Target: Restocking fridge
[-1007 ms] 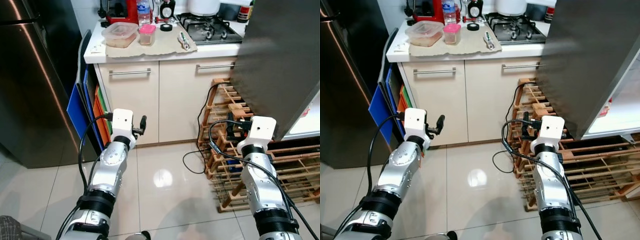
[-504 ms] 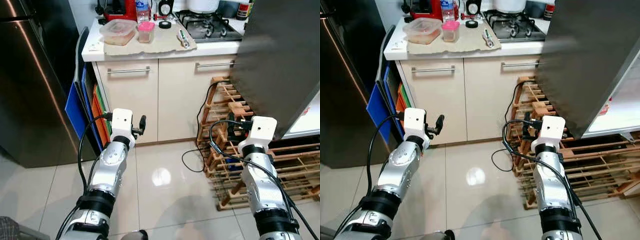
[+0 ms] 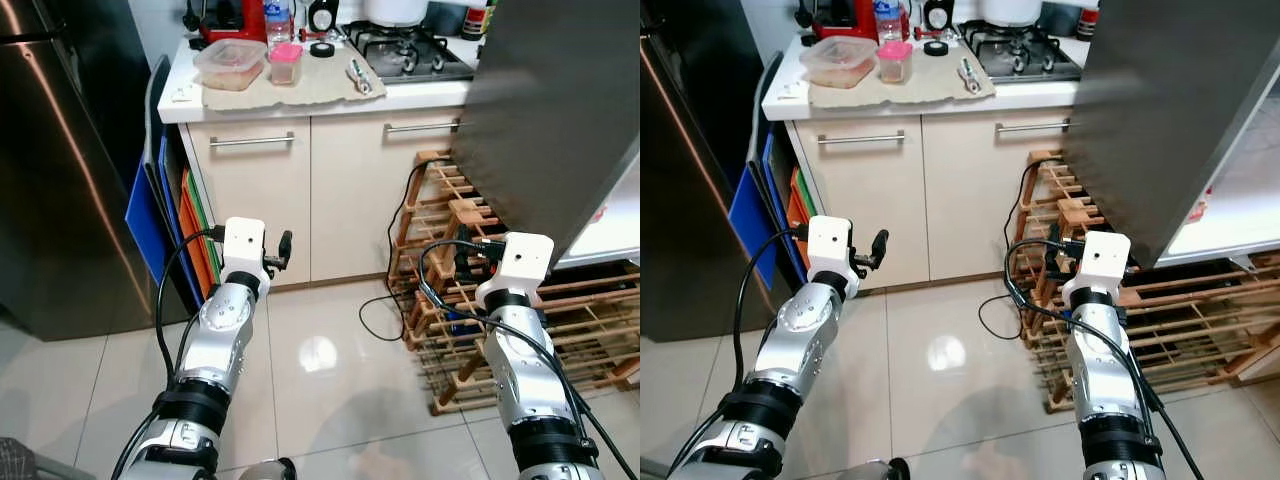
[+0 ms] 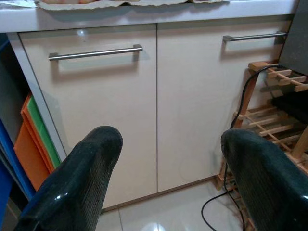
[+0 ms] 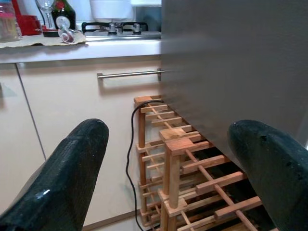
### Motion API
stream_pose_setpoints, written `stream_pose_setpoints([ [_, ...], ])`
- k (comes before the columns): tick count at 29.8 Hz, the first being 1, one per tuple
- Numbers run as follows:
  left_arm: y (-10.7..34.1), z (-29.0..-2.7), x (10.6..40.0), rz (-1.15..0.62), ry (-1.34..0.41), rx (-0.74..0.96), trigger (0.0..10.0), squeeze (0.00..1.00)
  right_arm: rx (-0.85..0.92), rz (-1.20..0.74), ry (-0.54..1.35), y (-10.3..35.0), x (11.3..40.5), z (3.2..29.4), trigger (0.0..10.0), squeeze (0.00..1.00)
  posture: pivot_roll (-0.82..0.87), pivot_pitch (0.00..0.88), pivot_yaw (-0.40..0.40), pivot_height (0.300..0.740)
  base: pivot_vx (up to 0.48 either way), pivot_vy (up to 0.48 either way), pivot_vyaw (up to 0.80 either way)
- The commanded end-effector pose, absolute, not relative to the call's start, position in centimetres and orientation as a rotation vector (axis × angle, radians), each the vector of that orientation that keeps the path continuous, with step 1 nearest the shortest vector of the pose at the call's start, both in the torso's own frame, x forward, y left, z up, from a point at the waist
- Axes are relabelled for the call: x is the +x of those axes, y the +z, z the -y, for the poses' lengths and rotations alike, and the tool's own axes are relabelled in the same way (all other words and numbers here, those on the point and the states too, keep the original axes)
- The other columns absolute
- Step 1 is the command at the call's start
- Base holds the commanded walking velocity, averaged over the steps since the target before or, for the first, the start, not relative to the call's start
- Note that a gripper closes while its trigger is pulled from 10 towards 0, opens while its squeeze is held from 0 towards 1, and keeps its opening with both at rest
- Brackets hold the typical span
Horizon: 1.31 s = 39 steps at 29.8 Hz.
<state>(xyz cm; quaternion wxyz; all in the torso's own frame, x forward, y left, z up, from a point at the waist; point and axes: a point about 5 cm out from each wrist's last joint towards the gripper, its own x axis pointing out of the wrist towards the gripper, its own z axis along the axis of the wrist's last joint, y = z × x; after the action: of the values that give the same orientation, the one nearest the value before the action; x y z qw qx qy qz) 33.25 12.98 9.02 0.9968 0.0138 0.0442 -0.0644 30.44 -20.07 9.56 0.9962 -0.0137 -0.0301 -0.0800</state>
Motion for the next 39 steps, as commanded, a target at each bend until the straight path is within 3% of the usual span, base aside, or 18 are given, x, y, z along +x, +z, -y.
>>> stream_pose_setpoints([
  [1, 9.3, -13.1, 33.5, -0.074, -0.130, 0.035, 10.0, 0.00, -0.026, 0.061, -0.162, 9.7, 30.5, 20.1, 10.0, 0.08, 0.02, 0.000, 0.022, 0.740, 0.000, 0.000, 0.00],
  [26, 9.1, -13.7, 33.3, -0.074, -0.132, 0.035, 10.0, 0.00, -0.032, 0.046, -0.164, 9.5, 30.3, 20.3, 10.0, 0.09, 0.00, 0.000, 0.000, 0.740, 0.000, 0.000, 0.00],
  [30, 9.1, -13.6, 33.7, -0.076, -0.160, 0.007, 10.0, 0.00, -0.042, 0.002, -0.110, 7.7, 29.5, 18.9, 10.0, 0.06, 0.03, 0.000, 0.026, 0.740, 0.000, 0.000, 0.00],
  [39, 9.4, -13.4, 33.8, -0.055, -0.174, 0.006, 10.0, 0.00, -0.081, 0.055, -0.135, 8.4, 29.4, 19.2, 10.0, 0.05, 0.03, 0.000, 0.027, 0.740, 0.000, 0.000, 0.00],
])
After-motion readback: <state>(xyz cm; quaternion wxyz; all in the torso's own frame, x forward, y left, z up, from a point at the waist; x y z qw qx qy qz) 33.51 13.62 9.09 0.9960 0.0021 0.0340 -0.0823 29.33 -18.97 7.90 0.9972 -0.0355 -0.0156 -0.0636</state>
